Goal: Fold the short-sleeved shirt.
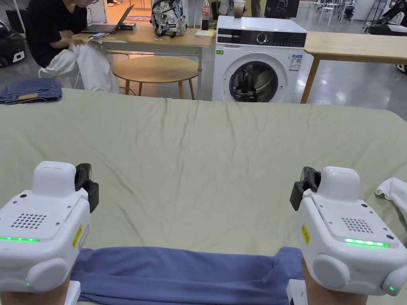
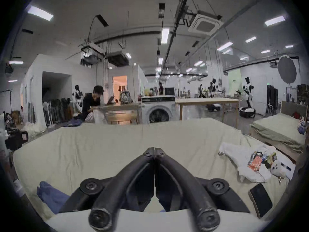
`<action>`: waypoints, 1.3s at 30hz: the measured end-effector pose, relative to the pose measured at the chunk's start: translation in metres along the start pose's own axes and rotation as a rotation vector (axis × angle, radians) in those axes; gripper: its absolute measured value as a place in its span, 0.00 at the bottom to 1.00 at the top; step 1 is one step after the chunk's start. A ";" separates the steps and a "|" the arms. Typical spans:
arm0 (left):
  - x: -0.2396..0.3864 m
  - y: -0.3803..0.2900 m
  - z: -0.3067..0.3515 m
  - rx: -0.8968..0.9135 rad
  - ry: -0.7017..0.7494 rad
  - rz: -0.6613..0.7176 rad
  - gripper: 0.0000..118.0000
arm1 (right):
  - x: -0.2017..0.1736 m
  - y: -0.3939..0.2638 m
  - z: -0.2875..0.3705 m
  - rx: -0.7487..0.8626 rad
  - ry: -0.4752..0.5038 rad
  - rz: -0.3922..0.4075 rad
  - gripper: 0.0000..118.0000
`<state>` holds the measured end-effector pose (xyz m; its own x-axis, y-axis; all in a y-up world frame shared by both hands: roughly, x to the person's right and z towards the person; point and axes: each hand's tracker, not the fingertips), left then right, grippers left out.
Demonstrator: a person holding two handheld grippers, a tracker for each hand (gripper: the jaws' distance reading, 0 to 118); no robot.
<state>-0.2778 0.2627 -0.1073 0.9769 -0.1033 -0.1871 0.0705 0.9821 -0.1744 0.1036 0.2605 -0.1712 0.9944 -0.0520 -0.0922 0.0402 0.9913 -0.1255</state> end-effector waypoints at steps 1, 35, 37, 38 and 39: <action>-0.007 -0.002 -0.001 -0.050 -0.015 -0.002 0.00 | -0.003 0.000 0.001 0.015 -0.006 0.013 0.00; -0.117 -0.175 -0.088 -0.948 -0.726 0.929 0.12 | 0.005 -0.022 -0.013 -0.028 -0.023 0.048 0.00; -0.106 -0.181 -0.083 -0.958 -0.712 0.918 0.08 | 0.006 -0.022 -0.014 -0.033 -0.023 0.046 0.00; -0.125 -0.180 -0.091 -0.922 -0.706 0.970 0.08 | 0.005 -0.022 -0.014 -0.034 -0.022 0.047 0.00; -0.129 -0.179 -0.090 -0.903 -0.697 0.996 0.07 | 0.005 -0.023 -0.015 -0.034 -0.022 0.047 0.00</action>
<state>-0.4341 0.0865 -0.1392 0.4653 0.8728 -0.1471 -0.5483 0.1538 -0.8220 0.1064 0.2360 -0.1832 0.9970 -0.0019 -0.0770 -0.0101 0.9878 -0.1554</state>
